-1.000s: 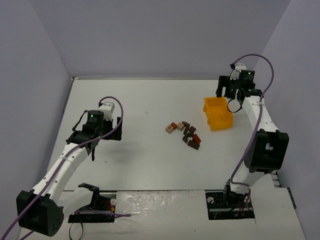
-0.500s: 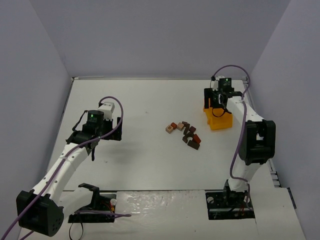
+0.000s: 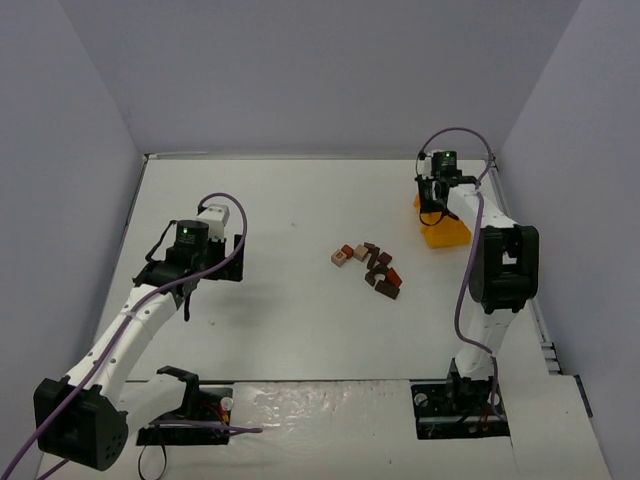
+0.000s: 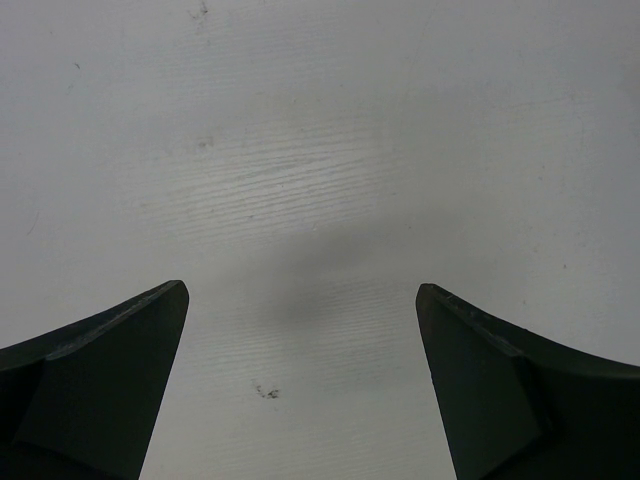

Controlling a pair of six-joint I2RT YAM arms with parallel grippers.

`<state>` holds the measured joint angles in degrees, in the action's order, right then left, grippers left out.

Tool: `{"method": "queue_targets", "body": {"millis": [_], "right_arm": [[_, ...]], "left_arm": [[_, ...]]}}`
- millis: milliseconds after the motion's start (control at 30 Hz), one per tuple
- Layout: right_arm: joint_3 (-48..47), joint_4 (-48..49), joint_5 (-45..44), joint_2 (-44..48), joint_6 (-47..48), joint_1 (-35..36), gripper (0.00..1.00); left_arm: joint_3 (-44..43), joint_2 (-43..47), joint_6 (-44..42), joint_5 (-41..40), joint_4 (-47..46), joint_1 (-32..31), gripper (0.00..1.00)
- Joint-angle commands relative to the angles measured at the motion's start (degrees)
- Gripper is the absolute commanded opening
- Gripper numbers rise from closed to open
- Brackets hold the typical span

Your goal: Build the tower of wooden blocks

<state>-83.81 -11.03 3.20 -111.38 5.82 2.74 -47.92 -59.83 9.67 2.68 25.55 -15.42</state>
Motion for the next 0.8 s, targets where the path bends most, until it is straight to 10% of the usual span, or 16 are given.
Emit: {"method": "queue_targets", "body": {"millis": [0, 300, 600, 767], "right_arm": [[-9.2, 1.6, 0.8, -3.1, 6.2, -5.4, 0.0], [-23.4, 0.4, 1.3, -15.3, 12.7, -8.5, 0.08], [-28.3, 0.2, 0.1, -7.5, 9.0, -6.7, 0.89], [-15.1, 0.4, 2.9, 11.6, 1.1, -4.6, 1.0]], "left_arm": [[-3.3, -0.5, -0.1, -1.2, -1.2, -0.3, 0.97], [-3.1, -1.3, -0.2, -1.8, -1.2, -0.3, 0.97], [-3.0, 0.8, 0.3, -0.7, -1.6, -0.4, 0.97], [-3.3, 3.1, 0.8, -0.7, -1.4, -0.5, 0.97]]}}
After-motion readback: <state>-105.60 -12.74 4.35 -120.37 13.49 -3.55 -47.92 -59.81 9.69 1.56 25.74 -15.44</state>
